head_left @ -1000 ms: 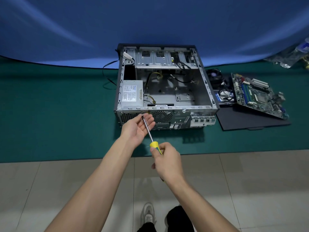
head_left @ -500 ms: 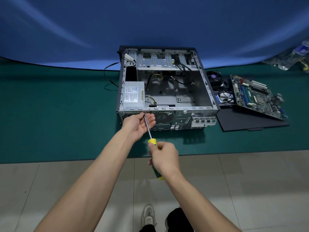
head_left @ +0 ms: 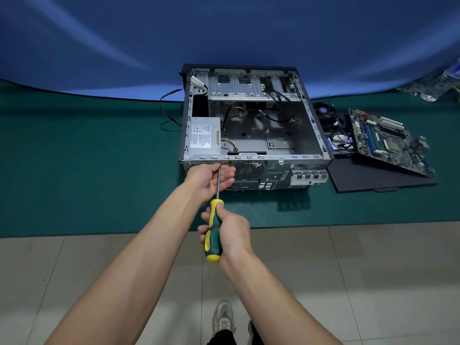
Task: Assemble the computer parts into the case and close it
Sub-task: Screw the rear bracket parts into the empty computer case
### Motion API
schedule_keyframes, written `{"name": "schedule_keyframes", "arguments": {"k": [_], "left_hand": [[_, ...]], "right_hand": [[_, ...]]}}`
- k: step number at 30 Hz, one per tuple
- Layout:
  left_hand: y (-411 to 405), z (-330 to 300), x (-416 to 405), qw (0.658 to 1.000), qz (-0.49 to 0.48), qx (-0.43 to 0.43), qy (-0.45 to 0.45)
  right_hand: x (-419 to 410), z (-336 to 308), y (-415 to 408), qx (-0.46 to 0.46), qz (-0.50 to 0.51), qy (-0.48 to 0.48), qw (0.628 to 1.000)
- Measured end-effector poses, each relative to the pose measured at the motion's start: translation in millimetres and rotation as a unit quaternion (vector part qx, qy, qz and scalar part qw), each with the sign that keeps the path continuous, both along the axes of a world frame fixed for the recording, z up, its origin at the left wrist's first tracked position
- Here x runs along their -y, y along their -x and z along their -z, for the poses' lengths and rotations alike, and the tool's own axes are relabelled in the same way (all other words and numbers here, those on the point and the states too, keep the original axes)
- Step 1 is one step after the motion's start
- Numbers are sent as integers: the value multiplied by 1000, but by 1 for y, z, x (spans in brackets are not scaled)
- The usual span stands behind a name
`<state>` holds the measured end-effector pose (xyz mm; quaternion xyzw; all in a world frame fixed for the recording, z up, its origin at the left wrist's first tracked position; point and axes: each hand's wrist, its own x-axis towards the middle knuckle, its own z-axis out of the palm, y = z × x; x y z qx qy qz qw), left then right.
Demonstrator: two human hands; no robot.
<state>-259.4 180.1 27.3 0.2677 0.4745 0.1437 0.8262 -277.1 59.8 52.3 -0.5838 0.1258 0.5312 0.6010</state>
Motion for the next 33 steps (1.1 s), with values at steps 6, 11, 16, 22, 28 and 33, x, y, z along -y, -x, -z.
{"name": "schedule_keyframes", "arguments": {"k": [6,11,16,22,28,33], "left_hand": [[1,1,-4,1000,4,9,11],[5,1,-5,999,37,-5,2],[19,-4,-10,981,177,-61,-51],[9,-1,-7,977,146,-112,-109],[11,6,-7,977,122,-121,-128],[17,-5,-13,954,253,-111,-117]], "right_hand": [[0,2,-1,15,-29,10,999],[2,6,1,-68,-3,-38,997],[4,16,-9,-167,11,-86,982],[12,23,-17,-82,-52,-42,994],[13,25,-17,-68,-52,-44,995],[10,19,-20,-153,-62,-91,982]]}}
